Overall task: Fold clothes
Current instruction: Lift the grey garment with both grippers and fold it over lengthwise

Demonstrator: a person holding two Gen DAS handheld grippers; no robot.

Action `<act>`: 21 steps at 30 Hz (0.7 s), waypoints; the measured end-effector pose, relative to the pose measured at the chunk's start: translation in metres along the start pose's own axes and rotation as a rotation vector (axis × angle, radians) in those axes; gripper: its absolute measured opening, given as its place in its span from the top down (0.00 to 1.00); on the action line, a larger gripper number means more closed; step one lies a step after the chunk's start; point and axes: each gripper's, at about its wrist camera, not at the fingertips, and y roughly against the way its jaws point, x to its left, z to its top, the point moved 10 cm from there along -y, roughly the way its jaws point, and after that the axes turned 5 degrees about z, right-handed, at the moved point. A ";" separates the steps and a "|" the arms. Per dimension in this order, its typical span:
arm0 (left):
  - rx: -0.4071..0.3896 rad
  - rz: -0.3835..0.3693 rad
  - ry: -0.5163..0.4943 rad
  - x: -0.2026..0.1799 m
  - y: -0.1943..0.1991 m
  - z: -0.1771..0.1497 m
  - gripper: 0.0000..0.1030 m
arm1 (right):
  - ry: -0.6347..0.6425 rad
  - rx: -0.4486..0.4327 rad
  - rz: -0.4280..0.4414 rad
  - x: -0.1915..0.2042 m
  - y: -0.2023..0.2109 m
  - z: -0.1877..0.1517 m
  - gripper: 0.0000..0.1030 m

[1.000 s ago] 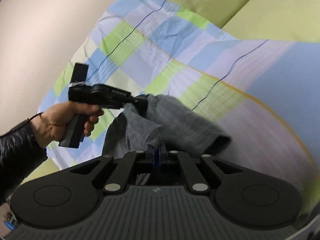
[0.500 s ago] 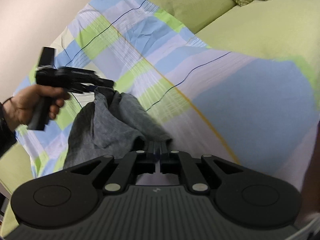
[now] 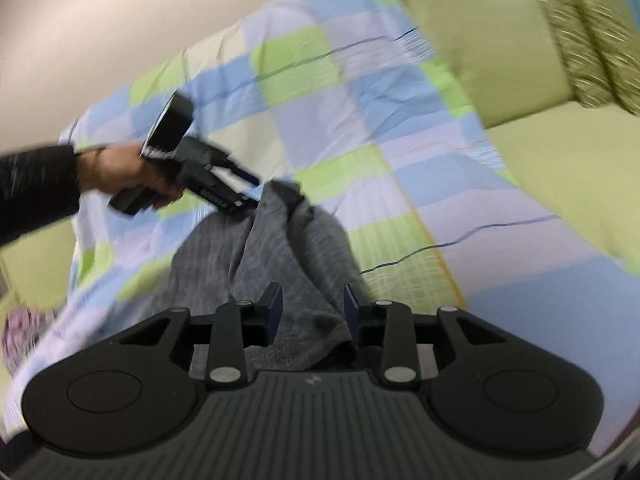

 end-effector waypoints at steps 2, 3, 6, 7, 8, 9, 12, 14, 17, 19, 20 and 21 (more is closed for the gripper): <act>0.025 -0.081 0.041 -0.003 -0.009 0.001 0.50 | 0.023 0.035 0.005 0.000 -0.009 -0.002 0.71; 0.041 -0.121 0.059 -0.005 -0.013 0.000 0.67 | 0.035 0.063 0.006 0.001 -0.014 -0.005 0.71; 0.036 -0.150 0.064 -0.008 -0.012 0.000 0.78 | 0.056 0.102 0.006 0.001 -0.024 -0.010 0.71; 0.025 -0.148 0.066 -0.008 -0.009 0.000 0.78 | 0.059 0.107 0.001 -0.001 -0.023 -0.012 0.76; 0.015 -0.143 0.070 -0.006 -0.005 0.000 0.79 | 0.062 0.112 -0.004 -0.003 -0.021 -0.013 0.89; 0.006 -0.137 0.074 -0.004 -0.001 0.000 0.79 | 0.058 0.119 -0.011 -0.005 -0.021 -0.014 1.00; -0.021 -0.075 0.095 0.010 0.010 0.001 0.79 | -0.017 0.111 -0.014 -0.014 -0.011 -0.011 1.00; -0.031 -0.026 0.111 0.020 0.013 0.003 0.79 | -0.014 0.102 -0.068 -0.019 0.002 -0.007 1.00; 0.009 -0.012 0.112 0.019 0.001 0.002 0.78 | -0.018 0.114 -0.154 -0.034 0.013 -0.011 1.00; 0.016 -0.017 0.107 0.012 -0.007 0.003 0.78 | -0.035 0.127 -0.154 -0.039 0.013 -0.015 1.00; 0.014 -0.018 0.110 0.010 -0.009 0.003 0.75 | -0.016 0.125 -0.141 -0.035 0.012 -0.014 1.00; 0.011 -0.017 0.113 0.010 -0.009 0.004 0.75 | -0.004 0.115 -0.123 -0.031 0.012 -0.010 0.99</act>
